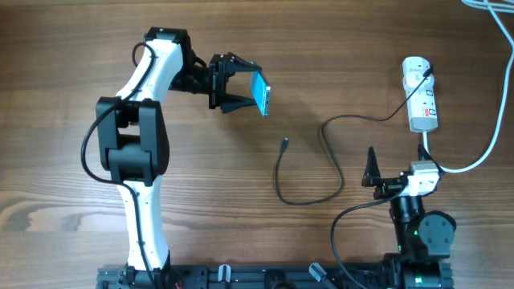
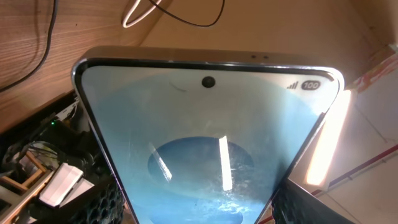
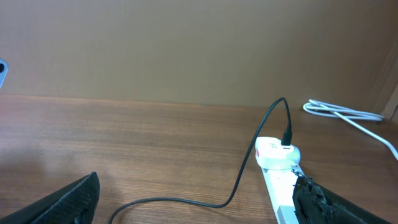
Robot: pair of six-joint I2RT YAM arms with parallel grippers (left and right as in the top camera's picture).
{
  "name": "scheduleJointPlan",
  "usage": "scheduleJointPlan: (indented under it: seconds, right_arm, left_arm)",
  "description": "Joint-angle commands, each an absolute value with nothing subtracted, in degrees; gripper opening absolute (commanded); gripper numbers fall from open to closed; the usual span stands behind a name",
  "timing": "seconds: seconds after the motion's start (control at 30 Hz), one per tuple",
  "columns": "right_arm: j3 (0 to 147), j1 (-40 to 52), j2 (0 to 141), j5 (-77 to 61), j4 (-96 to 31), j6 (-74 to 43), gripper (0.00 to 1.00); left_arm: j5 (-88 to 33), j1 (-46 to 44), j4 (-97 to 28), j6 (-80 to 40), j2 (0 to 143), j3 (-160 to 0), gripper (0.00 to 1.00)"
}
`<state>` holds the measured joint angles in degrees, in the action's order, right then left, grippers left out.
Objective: Plug charger to phone and switch on socket
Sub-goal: 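Lift the phone with the left gripper and tilt it upright, then move the right gripper toward the phone's bottom edge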
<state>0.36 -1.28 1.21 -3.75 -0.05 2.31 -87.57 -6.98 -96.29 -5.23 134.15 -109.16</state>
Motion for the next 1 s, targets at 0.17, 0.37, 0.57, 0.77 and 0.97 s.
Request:
scheduleJointPlan:
  seconds: [0.17, 0.37, 0.57, 0.77, 0.97]
  right_arm:
    - [0.3, -1.04, 0.8, -3.16, 0.12, 3.01, 1.0]
    - [0.3, -1.04, 0.8, -19.55, 1.45, -24.38, 1.0]
    - [0.3, -1.04, 0.95, -25.17, 4.64, -54.92, 1.0]
    - [6.13, -1.15, 1.04, -27.44, 13.8, -43.77, 1.0]
    - [29.06, -1.15, 10.2, -13.28, -15.03, -28.03, 1.0]
  left_arm:
    - [-90.39, -6.85, -96.62, -5.8, 133.82, -110.39, 0.72]
    - [-90.37, -6.85, -96.62, -5.8, 133.82, -110.39, 0.72]
    - [-90.39, -6.85, -96.62, -5.8, 133.82, -110.39, 0.72]
    - [-90.37, -6.85, -96.62, -5.78, 133.82, -110.39, 0.72]
    - [-90.37, -6.85, -96.62, -5.78, 133.82, -110.39, 0.72]
